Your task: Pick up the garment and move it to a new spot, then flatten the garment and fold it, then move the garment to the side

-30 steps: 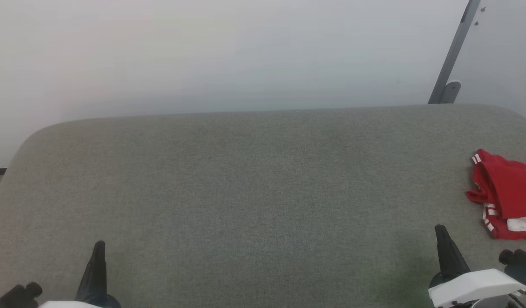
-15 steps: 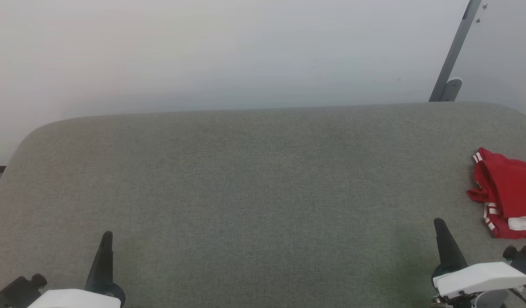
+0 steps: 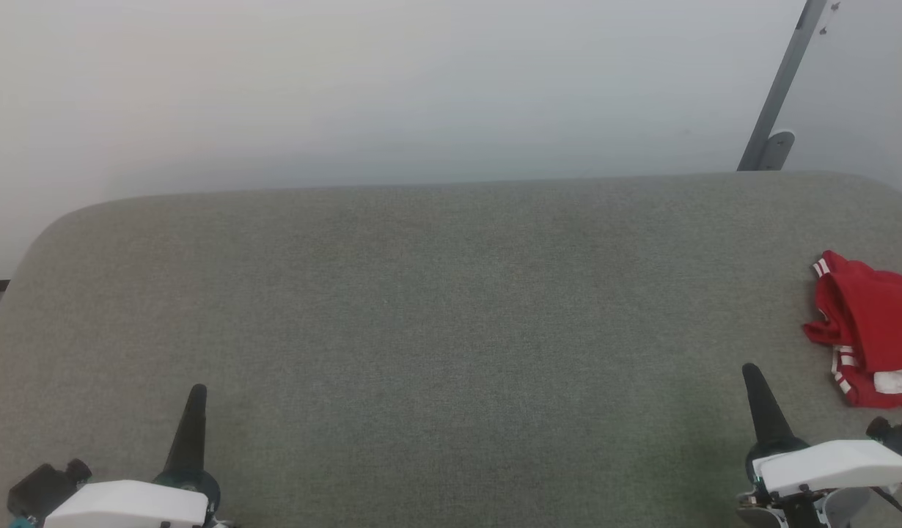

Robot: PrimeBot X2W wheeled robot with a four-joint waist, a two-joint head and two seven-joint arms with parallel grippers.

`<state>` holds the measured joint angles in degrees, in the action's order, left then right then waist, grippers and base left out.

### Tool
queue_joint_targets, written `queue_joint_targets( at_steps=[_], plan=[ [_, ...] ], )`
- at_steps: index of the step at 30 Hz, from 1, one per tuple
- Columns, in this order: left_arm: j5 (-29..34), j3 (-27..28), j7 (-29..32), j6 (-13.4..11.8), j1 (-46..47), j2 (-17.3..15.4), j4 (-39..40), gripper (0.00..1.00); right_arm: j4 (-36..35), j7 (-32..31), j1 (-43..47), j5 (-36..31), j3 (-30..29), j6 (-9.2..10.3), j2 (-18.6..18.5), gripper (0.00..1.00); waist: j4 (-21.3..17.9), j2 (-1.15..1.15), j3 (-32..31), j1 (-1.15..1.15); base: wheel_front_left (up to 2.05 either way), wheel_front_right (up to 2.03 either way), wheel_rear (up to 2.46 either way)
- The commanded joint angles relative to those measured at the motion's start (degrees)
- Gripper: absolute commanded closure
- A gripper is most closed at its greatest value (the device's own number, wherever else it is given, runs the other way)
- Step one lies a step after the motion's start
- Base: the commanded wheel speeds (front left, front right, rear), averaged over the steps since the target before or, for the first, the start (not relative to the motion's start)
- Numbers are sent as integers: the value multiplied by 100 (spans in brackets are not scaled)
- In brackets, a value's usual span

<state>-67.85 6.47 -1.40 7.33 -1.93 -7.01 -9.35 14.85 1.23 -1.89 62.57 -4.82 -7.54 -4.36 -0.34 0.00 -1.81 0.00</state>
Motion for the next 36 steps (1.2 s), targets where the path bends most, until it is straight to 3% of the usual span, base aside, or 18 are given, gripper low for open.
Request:
queue_joint_targets(
  at_steps=[1, 36],
  plan=[
    [-163, 12, 55, 14, 162, -7, 8, 100, -84, -48, -149, 191, -24, 4, 4, 100, 1, 0, 6, 0, 0, 0, 0],
    [-1602, 6, 523, 22, 609, 258, -293, 100, -98, -513, -345, 1930, -122, 6, 102, 100, 19, 0, 113, 0, 0, 0, 0]
  ],
)
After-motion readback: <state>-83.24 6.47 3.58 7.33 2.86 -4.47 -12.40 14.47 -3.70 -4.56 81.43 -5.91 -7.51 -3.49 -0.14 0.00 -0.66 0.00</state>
